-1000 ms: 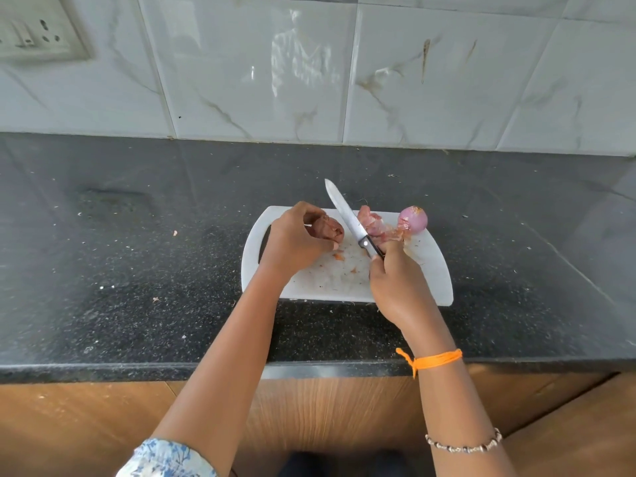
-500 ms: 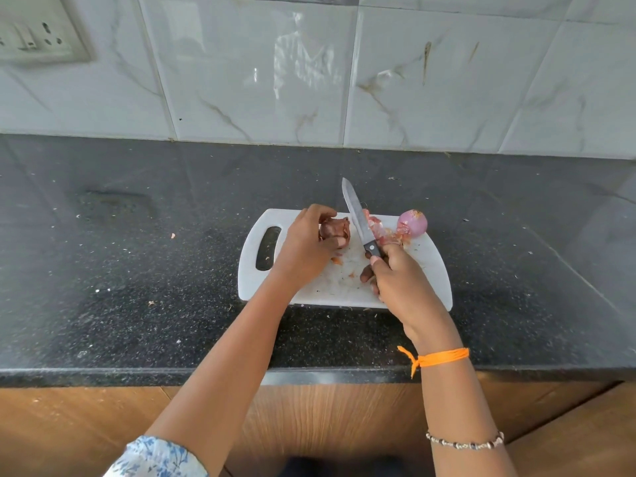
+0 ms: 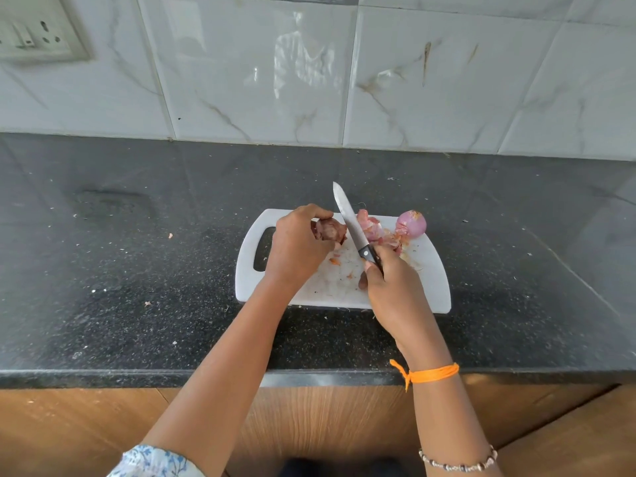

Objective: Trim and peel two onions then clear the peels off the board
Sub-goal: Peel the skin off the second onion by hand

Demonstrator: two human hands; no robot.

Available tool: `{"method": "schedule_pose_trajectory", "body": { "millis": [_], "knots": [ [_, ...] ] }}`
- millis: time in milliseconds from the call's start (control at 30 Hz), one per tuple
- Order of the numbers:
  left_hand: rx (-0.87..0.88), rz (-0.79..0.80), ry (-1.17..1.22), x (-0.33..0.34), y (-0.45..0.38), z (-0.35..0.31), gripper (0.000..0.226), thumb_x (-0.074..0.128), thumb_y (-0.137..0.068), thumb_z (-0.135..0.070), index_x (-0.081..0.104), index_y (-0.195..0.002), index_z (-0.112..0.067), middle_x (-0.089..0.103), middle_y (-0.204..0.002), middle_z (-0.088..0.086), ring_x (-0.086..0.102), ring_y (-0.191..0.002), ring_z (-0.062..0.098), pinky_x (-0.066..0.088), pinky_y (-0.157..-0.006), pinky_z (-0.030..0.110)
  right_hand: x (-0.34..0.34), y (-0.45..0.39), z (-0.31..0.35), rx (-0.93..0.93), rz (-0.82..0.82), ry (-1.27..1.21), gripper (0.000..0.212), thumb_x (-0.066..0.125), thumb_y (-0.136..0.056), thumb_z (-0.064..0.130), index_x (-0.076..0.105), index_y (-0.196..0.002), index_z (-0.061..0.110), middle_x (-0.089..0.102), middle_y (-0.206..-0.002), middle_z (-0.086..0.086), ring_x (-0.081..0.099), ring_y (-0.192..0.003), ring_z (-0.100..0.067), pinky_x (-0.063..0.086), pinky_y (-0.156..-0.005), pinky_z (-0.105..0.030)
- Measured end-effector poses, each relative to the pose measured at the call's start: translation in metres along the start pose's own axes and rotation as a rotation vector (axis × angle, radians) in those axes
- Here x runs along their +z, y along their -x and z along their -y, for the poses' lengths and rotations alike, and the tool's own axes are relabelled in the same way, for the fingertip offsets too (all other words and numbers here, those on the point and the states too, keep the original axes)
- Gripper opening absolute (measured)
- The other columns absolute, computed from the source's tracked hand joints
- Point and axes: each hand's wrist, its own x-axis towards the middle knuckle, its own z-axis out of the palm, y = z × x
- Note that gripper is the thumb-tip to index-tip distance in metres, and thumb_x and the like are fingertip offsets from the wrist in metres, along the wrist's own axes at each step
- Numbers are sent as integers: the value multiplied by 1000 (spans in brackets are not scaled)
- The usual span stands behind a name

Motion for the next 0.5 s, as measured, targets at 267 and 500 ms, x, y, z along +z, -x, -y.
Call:
{"method": "schedule_pose_trajectory", "body": {
  "millis": [267,500],
  "knots": [
    [-50,70,152,0,0,0,29,75,-77,-12,67,-104,-21,64,-93,-13,58,-82,4,40,-68,4,6,4,7,-100,-46,218,38,37,-99,11,41,-137,11,60,-114,-9,56,-106,-27,43,-83,-35],
    [-49,16,147,0,0,-3,26,76,-76,-8,69,-99,-16,60,-83,-16,53,-69,-5,38,-61,0,12,14,24,-85,-94,446,40,35,-98,6,32,-138,9,56,-119,-9,58,-108,-27,44,-78,-33]
  ]
}}
